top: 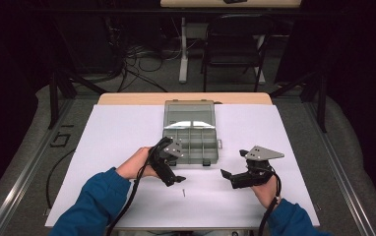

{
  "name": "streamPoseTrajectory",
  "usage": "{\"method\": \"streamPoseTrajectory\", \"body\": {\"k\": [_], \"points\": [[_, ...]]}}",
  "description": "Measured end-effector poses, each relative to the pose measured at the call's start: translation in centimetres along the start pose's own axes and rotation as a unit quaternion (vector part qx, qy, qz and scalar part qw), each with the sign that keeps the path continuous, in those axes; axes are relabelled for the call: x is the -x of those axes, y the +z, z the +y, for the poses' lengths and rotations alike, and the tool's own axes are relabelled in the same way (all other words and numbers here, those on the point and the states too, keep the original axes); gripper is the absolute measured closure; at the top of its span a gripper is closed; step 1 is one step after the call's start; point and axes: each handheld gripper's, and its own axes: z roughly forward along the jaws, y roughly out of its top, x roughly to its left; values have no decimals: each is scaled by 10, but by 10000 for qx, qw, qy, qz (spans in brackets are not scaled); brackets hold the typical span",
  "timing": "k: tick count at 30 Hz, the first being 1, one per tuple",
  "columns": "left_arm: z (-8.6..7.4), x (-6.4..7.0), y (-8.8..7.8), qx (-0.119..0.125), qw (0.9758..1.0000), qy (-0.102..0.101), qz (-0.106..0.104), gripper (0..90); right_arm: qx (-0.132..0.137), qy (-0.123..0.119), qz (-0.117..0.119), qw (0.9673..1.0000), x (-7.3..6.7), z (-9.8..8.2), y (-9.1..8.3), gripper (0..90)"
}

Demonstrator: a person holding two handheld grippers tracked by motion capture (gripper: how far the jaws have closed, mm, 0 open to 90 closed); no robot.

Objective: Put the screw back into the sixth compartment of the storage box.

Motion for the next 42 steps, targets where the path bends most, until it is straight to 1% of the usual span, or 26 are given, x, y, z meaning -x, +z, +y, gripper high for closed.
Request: {"method": "streamPoseTrajectory", "body": {"k": [5,7,8,12,13,14,15,16,17,20,21,23,25,27,28,29,30,31,32,33,34,36,38,39,40,42], "points": [[-1,5,2,20,10000,79,-48,0,-2,13,-19,10000,0,0,0,0],[-1,6,2,22,9998,143,-127,0,0,1,-18,10000,0,0,0,0],[-1,8,4,51,9998,131,-108,0,-3,10,-19,10000,0,0,0,0],[-1,10,8,-56,9994,220,-261,2,-4,12,-18,10000,0,0,0,0],[-1,11,9,-15,9996,207,-207,2,-4,5,-17,10000,0,0,0,0],[-1,12,10,-42,9994,211,-263,2,-11,13,-26,10000,0,0,0,0],[-2,12,11,-24,9995,213,-231,1,-12,14,-27,10000,0,0,0,0],[-2,12,11,-51,9992,223,-316,1,-26,10,-30,10000,0,0,-1,0],[-2,13,12,-31,9993,230,-288,1,-29,12,-31,10000,0,0,-1,0],[-2,14,15,-34,9989,267,-373,1,-25,14,-26,10000,0,0,-1,0],[-3,15,17,-14,9991,268,-342,1,-24,2,-27,10000,0,0,0,0],[-3,15,18,-95,9986,309,-411,1,-19,12,-24,10000,0,0,-1,0],[-3,16,20,-72,9986,321,-402,1,-4,13,-18,10000,0,0,0,0],[-4,16,22,-95,9983,314,-475,0,-26,13,-22,10000,1,0,0,0],[-5,17,24,-80,9985,309,-435,0,-23,7,-20,10000,1,0,0,0],[-4,17,24,-128,9981,320,-505,0,-26,6,-21,10000,1,0,0,0],[-4,17,25,-167,9980,341,-509,0,-25,8,-19,10000,1,0,0,0],[-5,18,27,-136,9981,341,-488,0,-23,4,-20,10000,1,0,0,0],[-5,19,28,-171,9978,361,-534,0,-44,2,-29,10000,1,0,-1,0],[-5,20,29,-167,9979,369,-496,0,-27,22,-17,10000,1,0,-1,0],[-5,21,30,-208,9974,398,-570,3,-24,23,-14,10000,1,0,0,0],[-6,22,33,-249,9960,502,-692,45,-44,6,-25,10000,1,0,-1,0],[-7,23,36,-276,9953,523,-764,94,-28,25,-10,10000,1,0,0,0],[-8,24,37,-287,9953,544,-744,116,-31,37,-11,10000,1,0,-1,0],[-8,24,38,-356,9943,587,-821,141,-28,26,-11,10000,1,0,-1,0],[-9,26,42,-378,9940,608,-825,159,-25,29,-8,10000,1,0,-1,0]]}}
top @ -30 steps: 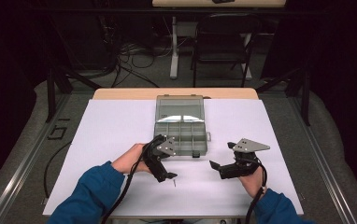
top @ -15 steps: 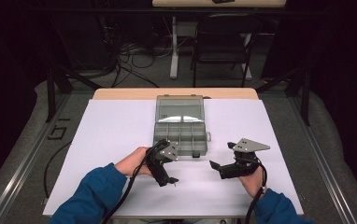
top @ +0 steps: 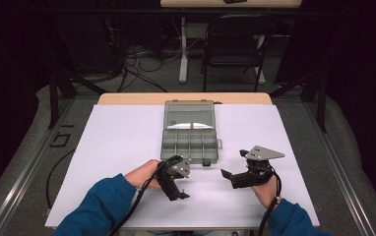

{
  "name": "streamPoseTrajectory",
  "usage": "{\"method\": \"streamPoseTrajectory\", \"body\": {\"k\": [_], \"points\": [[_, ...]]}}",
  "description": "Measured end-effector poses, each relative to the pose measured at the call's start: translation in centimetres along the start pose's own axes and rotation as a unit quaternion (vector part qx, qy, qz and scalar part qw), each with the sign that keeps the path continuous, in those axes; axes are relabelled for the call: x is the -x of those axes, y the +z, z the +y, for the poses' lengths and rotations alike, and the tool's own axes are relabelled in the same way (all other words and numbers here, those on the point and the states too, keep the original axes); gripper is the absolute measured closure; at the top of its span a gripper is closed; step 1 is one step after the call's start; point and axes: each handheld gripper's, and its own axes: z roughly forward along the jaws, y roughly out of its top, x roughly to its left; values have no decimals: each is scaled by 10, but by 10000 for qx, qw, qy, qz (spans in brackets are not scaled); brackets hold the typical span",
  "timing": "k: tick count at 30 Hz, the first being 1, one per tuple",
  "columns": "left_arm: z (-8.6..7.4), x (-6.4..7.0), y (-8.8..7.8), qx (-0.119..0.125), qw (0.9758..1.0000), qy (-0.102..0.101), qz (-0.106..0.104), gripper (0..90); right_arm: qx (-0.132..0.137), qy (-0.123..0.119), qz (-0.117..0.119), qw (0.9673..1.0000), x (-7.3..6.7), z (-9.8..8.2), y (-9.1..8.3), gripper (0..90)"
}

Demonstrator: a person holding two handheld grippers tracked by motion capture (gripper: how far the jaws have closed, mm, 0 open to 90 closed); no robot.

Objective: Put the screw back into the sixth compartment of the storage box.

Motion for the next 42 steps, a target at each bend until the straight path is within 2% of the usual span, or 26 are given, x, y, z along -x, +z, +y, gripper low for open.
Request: {"method": "streamPoseTrajectory", "body": {"k": [5,6,7,11,12,14,16,18,19,22,23,25,29,33,34,38,42], "points": [[-1,2,5,-68,9999,82,-34,289,-8,8,-4,10000,0,0,0,0],[-2,2,6,-66,9998,89,-178,318,-6,2,-5,10000,0,0,0,0],[-2,3,7,-51,9999,115,-54,348,-9,1,-8,10000,0,0,0,0],[-3,4,9,-115,9991,312,-252,506,3,0,2,10000,0,0,0,0],[-4,5,10,-150,9990,361,-208,540,21,-1,9,10000,0,0,0,0],[-4,4,11,-174,9984,367,-391,598,22,-2,12,10000,0,0,0,0],[-5,3,10,-179,9981,382,-454,642,22,0,13,10000,0,0,0,0],[-6,4,10,-150,9983,388,-403,679,23,0,11,10000,0,0,0,0],[-6,4,10,-125,9982,337,-483,696,24,1,11,10000,0,0,0,0],[-7,2,9,-182,9974,393,-569,758,22,-2,10,10000,0,0,0,0],[-8,2,9,-145,9978,341,-544,772,21,-2,9,10000,0,0,0,0],[-9,2,9,-172,9978,384,-510,799,21,-2,7,10000,0,0,0,0],[-9,1,8,-216,9973,378,-586,864,18,-3,3,10000,0,0,0,0],[-9,2,8,-226,9977,387,-512,867,15,-2,2,10000,0,0,0,0],[-8,1,7,-259,9972,393,-577,868,18,-4,1,10000,0,0,0,0],[-8,1,6,-258,9973,390,-559,869,18,-4,3,10000,0,0,0,0],[-8,1,4,-221,9979,300,-539,869,19,-5,1,10000,0,0,0,0]]}}
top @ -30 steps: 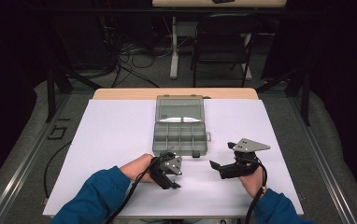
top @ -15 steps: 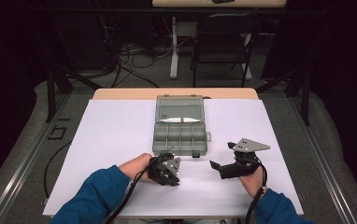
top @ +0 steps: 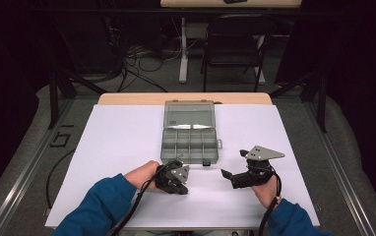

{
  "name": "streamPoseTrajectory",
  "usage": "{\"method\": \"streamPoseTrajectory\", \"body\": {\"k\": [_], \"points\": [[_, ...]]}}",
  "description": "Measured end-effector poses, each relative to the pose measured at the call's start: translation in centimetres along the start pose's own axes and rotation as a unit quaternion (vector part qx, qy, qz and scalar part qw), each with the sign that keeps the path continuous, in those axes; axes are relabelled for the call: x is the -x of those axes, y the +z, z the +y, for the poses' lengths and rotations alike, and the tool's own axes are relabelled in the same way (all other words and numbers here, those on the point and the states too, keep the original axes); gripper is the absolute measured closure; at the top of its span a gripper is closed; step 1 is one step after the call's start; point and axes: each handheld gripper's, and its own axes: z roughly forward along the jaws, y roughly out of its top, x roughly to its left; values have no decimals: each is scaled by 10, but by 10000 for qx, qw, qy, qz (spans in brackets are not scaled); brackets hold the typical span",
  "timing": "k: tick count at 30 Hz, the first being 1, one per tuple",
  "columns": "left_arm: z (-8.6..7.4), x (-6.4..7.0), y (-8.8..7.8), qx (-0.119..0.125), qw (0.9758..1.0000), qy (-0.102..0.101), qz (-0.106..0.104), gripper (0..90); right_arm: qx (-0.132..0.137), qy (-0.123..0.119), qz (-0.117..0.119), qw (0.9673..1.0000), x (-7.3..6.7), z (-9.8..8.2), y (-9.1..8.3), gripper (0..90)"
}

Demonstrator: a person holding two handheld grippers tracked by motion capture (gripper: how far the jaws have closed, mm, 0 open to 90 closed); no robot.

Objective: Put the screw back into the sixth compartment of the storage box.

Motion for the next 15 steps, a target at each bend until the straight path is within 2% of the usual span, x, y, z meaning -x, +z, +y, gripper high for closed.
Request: {"method": "streamPoseTrajectory", "body": {"k": [2,6,9,11,12,13,14,15], "points": [[0,-1,-2,31,10000,-72,-11,869,-1,0,-1,10000,0,0,0,0],[0,-1,-6,59,9996,-160,239,869,7,5,-6,10000,0,0,0,0],[1,-1,-9,83,9992,-206,319,869,-29,-6,-12,10000,0,0,0,0],[2,-2,-11,100,9995,-235,204,869,-27,0,-18,10000,0,0,0,0],[2,-1,-12,140,9991,-215,341,869,-6,3,-13,10000,0,0,0,0],[2,-1,-13,140,9989,-228,386,869,-26,-1,-23,10000,0,0,0,0],[2,-2,-14,120,9992,-244,302,869,-23,-3,-10,10000,0,0,0,0],[2,-1,-14,142,9986,-255,443,869,-29,-1,-16,10000,0,0,0,0]]}}
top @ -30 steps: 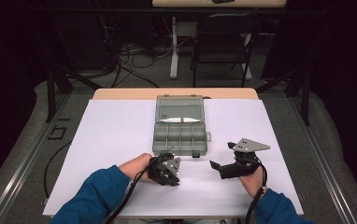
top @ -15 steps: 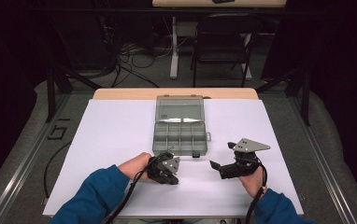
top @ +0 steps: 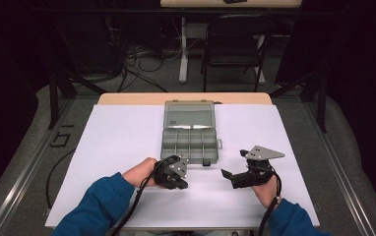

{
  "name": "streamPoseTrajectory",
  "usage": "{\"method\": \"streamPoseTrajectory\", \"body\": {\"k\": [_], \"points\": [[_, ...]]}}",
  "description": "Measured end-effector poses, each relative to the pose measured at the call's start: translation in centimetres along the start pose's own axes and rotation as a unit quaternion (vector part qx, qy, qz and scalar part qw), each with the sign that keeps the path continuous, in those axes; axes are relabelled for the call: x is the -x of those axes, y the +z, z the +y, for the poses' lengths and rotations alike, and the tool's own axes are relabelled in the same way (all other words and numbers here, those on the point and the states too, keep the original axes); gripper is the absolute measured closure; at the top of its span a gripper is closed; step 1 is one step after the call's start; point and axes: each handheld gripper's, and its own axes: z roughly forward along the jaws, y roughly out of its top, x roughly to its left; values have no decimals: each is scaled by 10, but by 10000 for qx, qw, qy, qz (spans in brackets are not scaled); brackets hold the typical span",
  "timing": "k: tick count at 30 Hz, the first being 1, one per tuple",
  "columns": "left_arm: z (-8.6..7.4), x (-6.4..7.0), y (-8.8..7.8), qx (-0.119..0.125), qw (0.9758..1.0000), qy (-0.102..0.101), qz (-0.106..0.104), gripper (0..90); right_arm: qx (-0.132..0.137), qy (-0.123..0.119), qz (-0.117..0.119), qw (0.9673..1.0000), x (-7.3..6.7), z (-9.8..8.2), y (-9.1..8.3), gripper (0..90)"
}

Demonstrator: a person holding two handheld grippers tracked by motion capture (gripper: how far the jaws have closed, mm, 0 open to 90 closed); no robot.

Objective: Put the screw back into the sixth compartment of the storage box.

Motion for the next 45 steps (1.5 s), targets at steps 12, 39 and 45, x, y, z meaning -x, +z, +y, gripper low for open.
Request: {"method": "streamPoseTrajectory", "body": {"k": [12,39,45], "points": [[5,-7,-17,100,9994,-204,268,869,12,10,2,10000,0,0,1,0],[7,-30,-45,437,9928,-657,900,868,-20,35,7,10000,0,-1,2,0],[8,-36,-48,480,9905,-734,1060,868,-65,25,-8,10000,1,-1,1,0]]}}
